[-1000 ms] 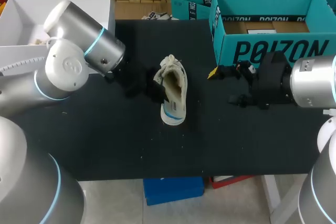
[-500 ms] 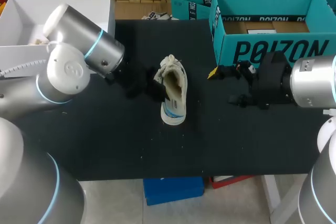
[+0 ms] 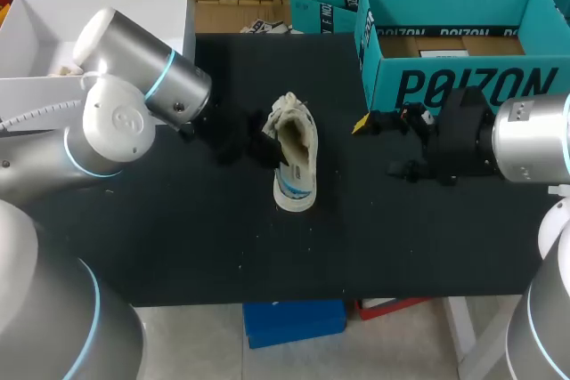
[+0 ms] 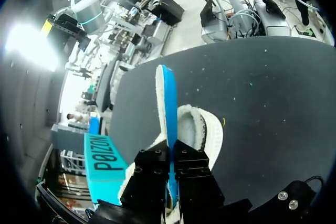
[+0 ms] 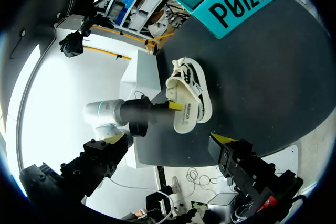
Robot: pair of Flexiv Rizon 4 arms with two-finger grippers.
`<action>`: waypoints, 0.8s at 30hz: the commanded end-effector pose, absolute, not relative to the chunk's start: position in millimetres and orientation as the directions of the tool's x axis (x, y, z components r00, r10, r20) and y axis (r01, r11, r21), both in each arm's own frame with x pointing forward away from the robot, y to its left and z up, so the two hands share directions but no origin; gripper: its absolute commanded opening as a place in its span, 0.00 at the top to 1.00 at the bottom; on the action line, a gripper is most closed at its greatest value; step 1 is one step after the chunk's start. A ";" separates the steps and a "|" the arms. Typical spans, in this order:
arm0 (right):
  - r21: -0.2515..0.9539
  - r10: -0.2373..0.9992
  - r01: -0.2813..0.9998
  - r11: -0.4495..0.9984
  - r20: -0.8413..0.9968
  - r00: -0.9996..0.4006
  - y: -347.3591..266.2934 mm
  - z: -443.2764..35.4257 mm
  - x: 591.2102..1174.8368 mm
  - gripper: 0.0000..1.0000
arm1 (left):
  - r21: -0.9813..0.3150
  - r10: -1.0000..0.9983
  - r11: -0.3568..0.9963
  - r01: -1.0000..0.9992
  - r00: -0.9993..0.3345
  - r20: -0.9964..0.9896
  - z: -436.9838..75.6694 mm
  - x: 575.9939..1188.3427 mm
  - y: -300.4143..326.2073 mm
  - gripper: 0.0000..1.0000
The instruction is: Take the shoe out of the shoebox, open the shoe tongue, remove and reinsert the insole, then place the shoe into the shoebox
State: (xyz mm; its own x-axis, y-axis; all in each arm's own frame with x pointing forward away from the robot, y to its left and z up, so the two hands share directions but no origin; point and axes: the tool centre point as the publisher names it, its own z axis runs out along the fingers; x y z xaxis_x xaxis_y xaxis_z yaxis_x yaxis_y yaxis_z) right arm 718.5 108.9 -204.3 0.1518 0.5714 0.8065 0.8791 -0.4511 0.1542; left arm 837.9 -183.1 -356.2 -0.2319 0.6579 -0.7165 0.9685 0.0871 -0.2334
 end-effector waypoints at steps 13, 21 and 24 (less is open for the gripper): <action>0.154 0.571 0.879 -0.451 0.807 0.152 109.4 -204.5 718.8 0.00 | -0.189 0.696 0.149 0.971 -0.239 -0.677 -363.6 846.3 -180.2 1.00; 0.154 0.571 0.879 -0.451 0.807 0.152 109.4 -204.5 718.8 0.00 | -0.177 0.701 0.168 0.970 -0.244 -0.670 -366.6 861.3 -185.6 1.00; 0.154 0.571 0.879 -0.451 0.807 0.152 109.4 -204.5 718.8 0.00 | -0.172 0.704 0.175 0.970 -0.245 -0.667 -368.4 866.0 -187.6 1.00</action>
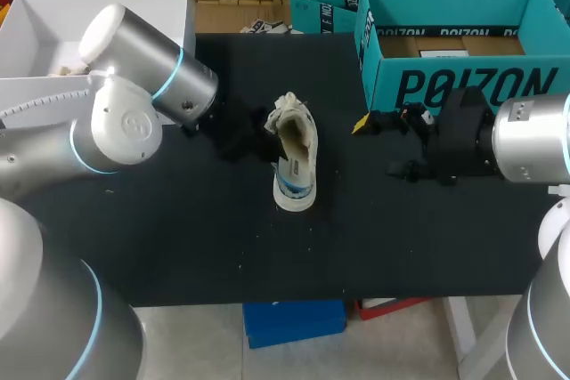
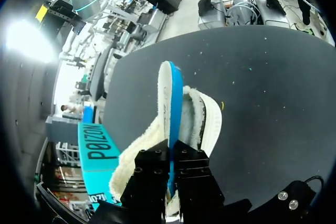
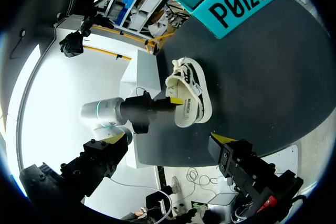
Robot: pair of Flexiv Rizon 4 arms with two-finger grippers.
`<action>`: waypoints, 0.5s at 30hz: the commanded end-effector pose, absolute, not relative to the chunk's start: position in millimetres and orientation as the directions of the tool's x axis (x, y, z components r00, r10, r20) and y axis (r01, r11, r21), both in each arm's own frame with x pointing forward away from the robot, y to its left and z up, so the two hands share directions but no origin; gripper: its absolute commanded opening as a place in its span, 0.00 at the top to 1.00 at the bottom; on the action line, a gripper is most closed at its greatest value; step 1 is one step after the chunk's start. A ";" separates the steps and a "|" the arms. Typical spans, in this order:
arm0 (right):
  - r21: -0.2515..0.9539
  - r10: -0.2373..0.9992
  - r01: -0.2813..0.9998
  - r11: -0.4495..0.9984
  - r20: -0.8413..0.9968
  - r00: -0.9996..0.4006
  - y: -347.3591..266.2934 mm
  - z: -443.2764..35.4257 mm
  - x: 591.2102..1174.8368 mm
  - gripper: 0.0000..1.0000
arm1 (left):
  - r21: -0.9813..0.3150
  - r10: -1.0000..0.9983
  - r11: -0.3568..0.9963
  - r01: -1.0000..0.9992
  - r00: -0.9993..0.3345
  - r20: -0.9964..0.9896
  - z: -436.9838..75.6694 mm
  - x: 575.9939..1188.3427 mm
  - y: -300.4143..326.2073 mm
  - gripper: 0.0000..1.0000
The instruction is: Take the shoe out of the shoebox, open the shoe tongue, remove and reinsert the insole, then place the shoe into the shoebox
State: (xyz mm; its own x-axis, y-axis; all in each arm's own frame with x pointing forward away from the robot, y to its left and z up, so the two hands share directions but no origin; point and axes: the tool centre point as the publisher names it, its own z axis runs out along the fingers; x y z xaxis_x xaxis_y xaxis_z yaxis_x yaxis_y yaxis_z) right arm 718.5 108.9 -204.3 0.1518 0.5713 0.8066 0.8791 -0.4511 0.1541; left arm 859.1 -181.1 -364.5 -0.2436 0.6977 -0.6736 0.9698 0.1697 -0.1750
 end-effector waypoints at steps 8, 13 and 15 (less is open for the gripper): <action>0.154 0.571 0.879 -0.451 0.807 0.152 109.4 -204.5 718.8 0.00 | -0.163 0.714 0.196 0.967 -0.255 -0.652 -374.1 873.4 -188.9 1.00; 0.154 0.571 0.879 -0.451 0.807 0.152 109.4 -204.5 718.8 0.00 | -0.163 0.719 0.210 0.964 -0.265 -0.643 -376.3 876.0 -189.0 1.00; 0.154 0.571 0.879 -0.451 0.807 0.152 109.4 -204.5 718.8 0.00 | -0.163 0.719 0.207 0.965 -0.263 -0.643 -373.7 873.3 -189.4 1.00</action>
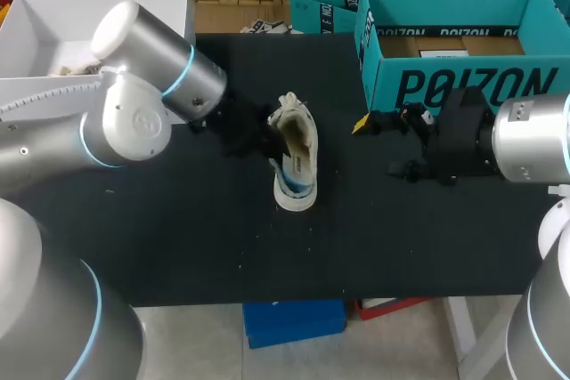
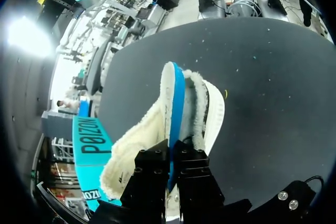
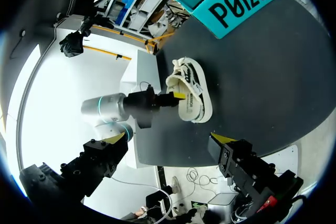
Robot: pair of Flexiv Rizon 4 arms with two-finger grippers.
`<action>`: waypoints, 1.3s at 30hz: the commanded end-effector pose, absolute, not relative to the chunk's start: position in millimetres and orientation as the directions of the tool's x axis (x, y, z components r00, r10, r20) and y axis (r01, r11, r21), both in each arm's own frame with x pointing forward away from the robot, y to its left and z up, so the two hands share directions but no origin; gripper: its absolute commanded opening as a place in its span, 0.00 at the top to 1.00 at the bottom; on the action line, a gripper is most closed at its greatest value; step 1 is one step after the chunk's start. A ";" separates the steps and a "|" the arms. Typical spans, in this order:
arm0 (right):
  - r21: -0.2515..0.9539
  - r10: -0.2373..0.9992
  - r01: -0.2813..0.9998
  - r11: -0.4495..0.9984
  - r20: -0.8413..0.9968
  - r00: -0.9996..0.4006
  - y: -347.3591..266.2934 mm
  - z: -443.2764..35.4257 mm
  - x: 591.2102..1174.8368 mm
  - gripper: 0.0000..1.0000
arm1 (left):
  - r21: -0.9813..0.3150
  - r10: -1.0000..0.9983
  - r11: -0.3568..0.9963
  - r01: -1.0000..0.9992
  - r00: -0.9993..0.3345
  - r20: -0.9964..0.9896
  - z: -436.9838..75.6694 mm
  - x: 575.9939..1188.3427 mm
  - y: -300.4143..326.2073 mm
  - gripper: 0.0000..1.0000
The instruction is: Take the shoe out of the shoebox, open the shoe tongue, remove and reinsert the insole, then place the shoe into the shoebox
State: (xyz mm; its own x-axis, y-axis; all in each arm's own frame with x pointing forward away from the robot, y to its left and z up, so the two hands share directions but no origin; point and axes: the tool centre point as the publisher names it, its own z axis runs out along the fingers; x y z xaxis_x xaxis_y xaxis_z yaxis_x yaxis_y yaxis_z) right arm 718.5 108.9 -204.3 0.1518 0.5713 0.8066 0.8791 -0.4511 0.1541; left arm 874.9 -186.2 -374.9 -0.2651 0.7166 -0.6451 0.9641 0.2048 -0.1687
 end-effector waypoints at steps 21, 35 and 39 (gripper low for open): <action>0.154 0.571 0.879 -0.451 0.807 0.152 109.4 -204.5 718.8 0.00 | -0.204 0.696 0.101 0.974 -0.216 -0.684 -355.8 829.0 -192.1 0.87; 0.154 0.571 0.879 -0.451 0.807 0.152 109.4 -204.5 718.8 0.00 | -0.182 0.729 0.096 0.978 -0.194 -0.657 -362.9 839.1 -191.1 1.00; 0.154 0.571 0.879 -0.451 0.807 0.152 109.4 -204.5 718.8 0.00 | -0.179 0.735 0.105 0.978 -0.197 -0.648 -365.7 841.8 -192.7 1.00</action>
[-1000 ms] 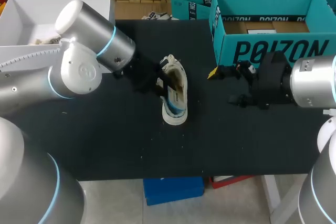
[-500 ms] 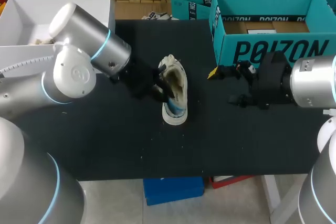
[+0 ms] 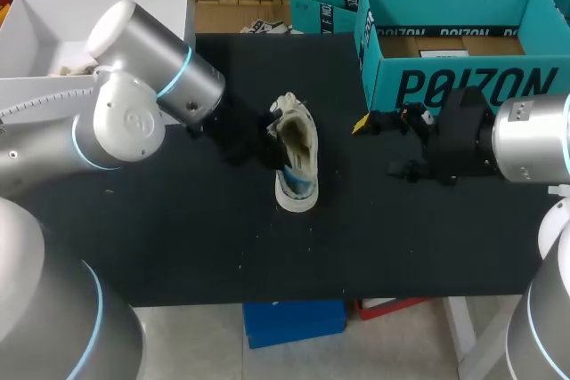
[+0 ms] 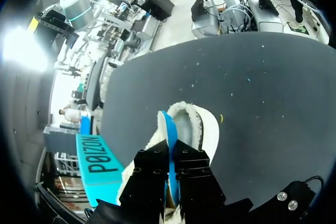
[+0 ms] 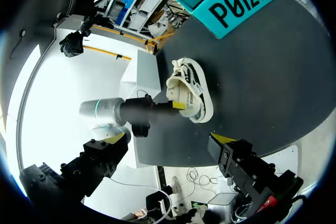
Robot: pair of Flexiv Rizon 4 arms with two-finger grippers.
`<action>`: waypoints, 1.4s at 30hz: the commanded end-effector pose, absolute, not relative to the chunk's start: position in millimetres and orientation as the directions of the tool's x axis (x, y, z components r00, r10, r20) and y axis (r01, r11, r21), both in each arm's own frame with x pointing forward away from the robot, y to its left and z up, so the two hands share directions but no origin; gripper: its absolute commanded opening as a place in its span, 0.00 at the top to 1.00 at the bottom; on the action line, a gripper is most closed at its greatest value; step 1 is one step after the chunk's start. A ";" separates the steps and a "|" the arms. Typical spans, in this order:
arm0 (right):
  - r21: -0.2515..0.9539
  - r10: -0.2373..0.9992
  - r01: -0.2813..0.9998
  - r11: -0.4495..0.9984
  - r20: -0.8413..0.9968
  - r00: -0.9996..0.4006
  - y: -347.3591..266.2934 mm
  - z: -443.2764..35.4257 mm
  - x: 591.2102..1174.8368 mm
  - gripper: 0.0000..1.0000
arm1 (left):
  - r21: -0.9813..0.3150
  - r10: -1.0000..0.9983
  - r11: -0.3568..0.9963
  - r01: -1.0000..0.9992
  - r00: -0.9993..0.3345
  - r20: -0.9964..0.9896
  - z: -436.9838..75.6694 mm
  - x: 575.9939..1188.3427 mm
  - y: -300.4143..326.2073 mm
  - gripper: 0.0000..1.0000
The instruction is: Take the shoe out of the shoebox, open the shoe tongue, remove and reinsert the insole, then place the shoe into the shoebox
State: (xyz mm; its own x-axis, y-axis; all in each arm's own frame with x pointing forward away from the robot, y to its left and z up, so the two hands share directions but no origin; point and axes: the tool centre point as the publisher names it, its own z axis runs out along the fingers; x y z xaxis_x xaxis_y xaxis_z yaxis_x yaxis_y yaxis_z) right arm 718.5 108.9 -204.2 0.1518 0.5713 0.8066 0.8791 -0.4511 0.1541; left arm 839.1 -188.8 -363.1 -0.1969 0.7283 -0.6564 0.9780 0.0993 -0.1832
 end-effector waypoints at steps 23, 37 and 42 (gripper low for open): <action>0.154 0.571 0.879 -0.451 0.807 0.152 109.4 -204.5 718.8 0.00 | -0.157 0.781 0.131 0.979 -0.199 -0.591 -379.8 858.4 -199.4 0.69; 0.154 0.571 0.879 -0.451 0.807 0.152 109.4 -204.5 718.8 0.00 | -0.162 0.751 0.069 0.984 -0.158 -0.642 -332.1 849.9 -182.2 0.53; 0.154 0.571 0.879 -0.451 0.807 0.152 109.4 -204.5 718.8 0.00 | -0.131 0.781 0.041 0.991 -0.114 -0.615 -332.1 844.0 -187.5 1.00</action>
